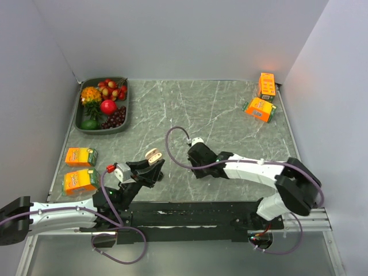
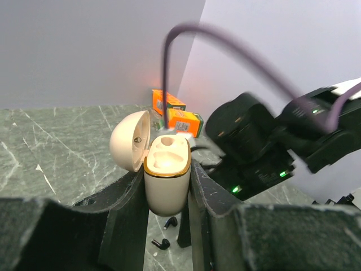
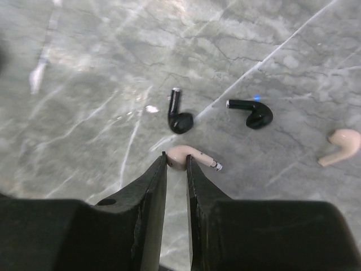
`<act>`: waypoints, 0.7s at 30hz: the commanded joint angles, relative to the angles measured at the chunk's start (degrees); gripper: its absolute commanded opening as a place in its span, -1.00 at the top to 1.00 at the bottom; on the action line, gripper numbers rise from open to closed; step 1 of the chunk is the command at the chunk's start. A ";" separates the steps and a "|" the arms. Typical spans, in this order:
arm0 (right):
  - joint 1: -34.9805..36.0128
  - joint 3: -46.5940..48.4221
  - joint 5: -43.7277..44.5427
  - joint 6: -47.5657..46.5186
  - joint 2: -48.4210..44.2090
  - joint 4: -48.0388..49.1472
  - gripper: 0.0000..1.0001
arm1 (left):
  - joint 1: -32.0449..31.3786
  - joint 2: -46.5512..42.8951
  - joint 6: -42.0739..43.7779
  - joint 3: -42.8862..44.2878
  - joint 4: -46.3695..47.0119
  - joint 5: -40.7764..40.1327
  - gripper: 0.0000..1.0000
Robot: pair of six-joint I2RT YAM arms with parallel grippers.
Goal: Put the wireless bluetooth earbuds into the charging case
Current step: Pick up the earbud from the center of the board.
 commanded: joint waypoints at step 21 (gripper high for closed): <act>-21.24 1.76 -52.36 12.48 -34.28 17.80 1.00 | 0.33 13.15 10.58 -3.34 22.14 -0.84 0.98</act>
